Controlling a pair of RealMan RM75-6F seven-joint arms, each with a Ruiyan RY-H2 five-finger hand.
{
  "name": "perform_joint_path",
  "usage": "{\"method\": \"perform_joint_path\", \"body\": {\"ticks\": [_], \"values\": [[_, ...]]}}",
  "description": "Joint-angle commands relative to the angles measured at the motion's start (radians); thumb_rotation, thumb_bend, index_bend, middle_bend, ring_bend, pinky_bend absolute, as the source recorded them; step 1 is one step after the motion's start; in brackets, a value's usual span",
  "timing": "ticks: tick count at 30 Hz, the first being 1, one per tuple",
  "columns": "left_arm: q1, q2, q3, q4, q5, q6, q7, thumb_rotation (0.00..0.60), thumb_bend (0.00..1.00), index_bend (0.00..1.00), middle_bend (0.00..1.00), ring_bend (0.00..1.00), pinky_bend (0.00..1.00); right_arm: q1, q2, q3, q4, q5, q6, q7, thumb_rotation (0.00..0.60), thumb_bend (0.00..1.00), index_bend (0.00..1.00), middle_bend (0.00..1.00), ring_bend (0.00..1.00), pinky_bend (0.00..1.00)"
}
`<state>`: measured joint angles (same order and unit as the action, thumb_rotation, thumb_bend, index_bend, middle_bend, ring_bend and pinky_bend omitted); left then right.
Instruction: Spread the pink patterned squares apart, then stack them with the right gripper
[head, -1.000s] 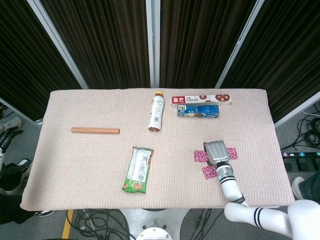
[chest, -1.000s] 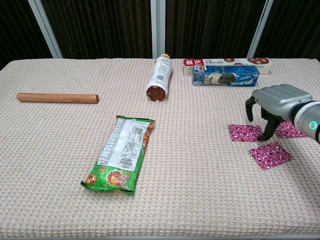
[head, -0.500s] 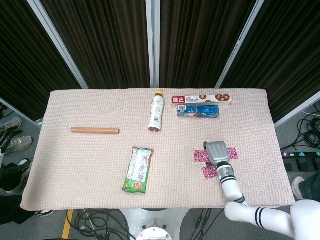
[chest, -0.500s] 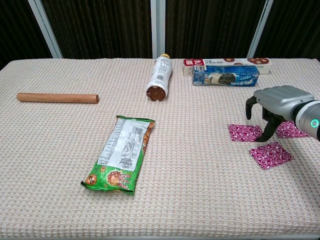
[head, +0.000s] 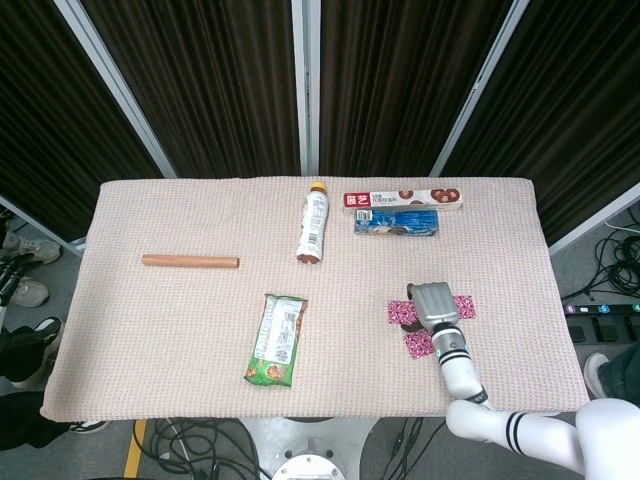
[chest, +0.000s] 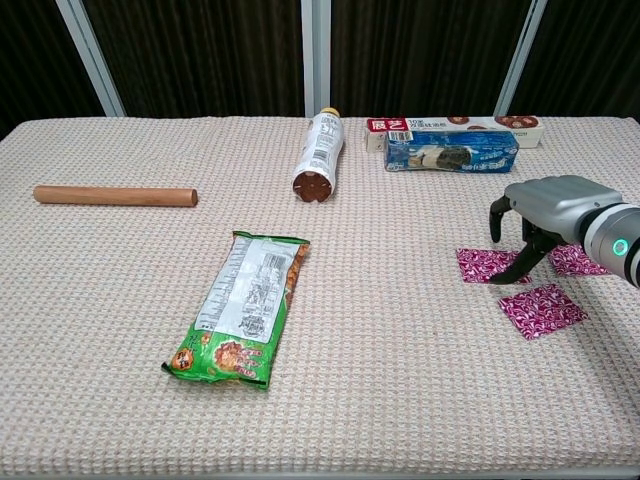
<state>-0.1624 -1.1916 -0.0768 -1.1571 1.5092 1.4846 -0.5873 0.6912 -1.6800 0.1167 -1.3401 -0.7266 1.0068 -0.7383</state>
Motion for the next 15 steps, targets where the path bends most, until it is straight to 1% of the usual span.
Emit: {"method": "perform_joint_path", "body": {"ticks": [1, 8, 15], "values": [[0.000, -0.001, 0.000, 0.002, 0.000, 0.000, -0.001, 0.600, 0.06, 0.23, 0.23, 0.16, 0.26, 0.002, -0.002, -0.003, 0.004, 0.005, -0.006, -0.005, 0.424, 0.00, 0.40, 1.00, 1.00, 0.98], [0.000, -0.003, -0.001, 0.006, -0.003, -0.004, -0.003, 0.600, 0.06, 0.23, 0.23, 0.16, 0.26, 0.008, -0.012, -0.005, 0.021, 0.012, -0.012, -0.015, 0.423, 0.00, 0.40, 1.00, 1.00, 0.98], [-0.003, -0.006, -0.003, 0.012, -0.005, -0.009, -0.005, 0.600, 0.06, 0.23, 0.23, 0.16, 0.26, 0.017, -0.012, -0.004, 0.033, 0.026, -0.027, -0.028, 0.425, 0.00, 0.37, 1.00, 1.00, 0.98]]}}
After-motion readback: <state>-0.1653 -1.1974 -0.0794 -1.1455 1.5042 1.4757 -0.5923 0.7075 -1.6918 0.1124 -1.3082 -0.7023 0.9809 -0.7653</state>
